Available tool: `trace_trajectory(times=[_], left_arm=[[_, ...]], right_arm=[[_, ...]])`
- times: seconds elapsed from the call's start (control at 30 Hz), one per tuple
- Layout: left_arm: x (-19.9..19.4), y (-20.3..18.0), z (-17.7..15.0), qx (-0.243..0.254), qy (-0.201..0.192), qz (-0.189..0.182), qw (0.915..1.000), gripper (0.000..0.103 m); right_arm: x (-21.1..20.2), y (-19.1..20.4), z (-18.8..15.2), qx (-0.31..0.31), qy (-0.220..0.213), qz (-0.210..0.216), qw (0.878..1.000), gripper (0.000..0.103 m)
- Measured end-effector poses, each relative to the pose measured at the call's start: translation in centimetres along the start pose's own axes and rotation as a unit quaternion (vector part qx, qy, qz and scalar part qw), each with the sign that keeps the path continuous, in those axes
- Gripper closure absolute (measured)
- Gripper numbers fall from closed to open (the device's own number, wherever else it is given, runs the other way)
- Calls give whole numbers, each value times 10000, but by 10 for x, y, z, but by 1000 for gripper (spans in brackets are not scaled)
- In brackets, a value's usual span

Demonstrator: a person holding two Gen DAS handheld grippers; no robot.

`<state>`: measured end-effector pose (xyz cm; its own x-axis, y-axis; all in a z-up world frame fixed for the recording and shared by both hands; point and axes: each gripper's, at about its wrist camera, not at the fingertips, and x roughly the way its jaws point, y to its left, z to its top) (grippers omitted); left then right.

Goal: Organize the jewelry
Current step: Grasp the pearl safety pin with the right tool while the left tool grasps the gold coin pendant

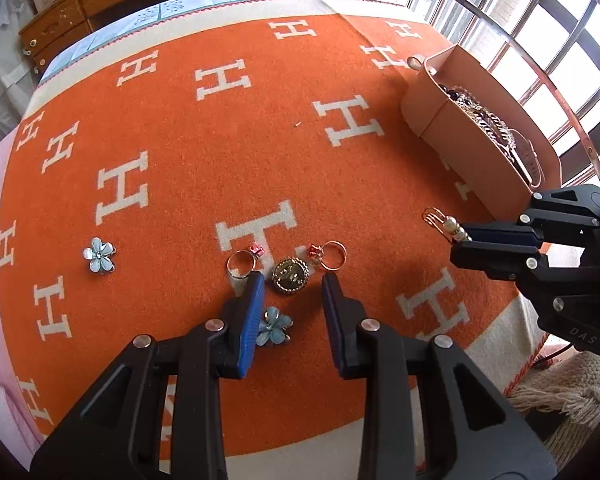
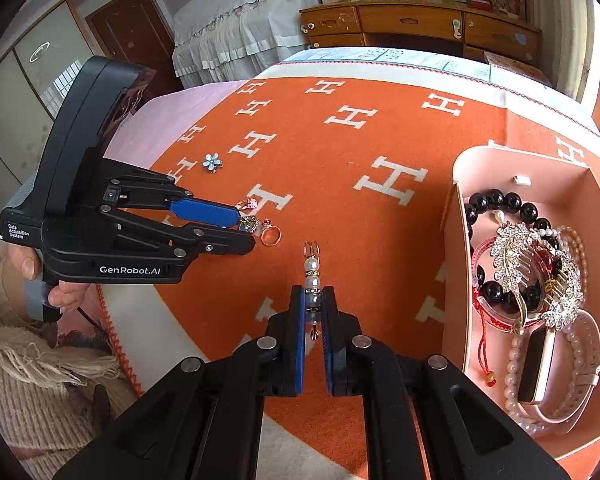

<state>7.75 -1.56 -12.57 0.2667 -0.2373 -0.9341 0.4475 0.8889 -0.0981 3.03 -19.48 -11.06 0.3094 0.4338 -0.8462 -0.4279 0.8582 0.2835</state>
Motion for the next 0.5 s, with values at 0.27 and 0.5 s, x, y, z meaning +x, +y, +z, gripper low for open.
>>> trace_trajectory(times=[0.27,0.5], left_arm=[[3,-9,3,275,-44,301,9992,86],[1,-7,2,154,-89,411,9990,87]], right_arm=[[-1,-5,-4,138,-84,49,9999,96],[-9,-9,-5,297,-260,102,9992,96]])
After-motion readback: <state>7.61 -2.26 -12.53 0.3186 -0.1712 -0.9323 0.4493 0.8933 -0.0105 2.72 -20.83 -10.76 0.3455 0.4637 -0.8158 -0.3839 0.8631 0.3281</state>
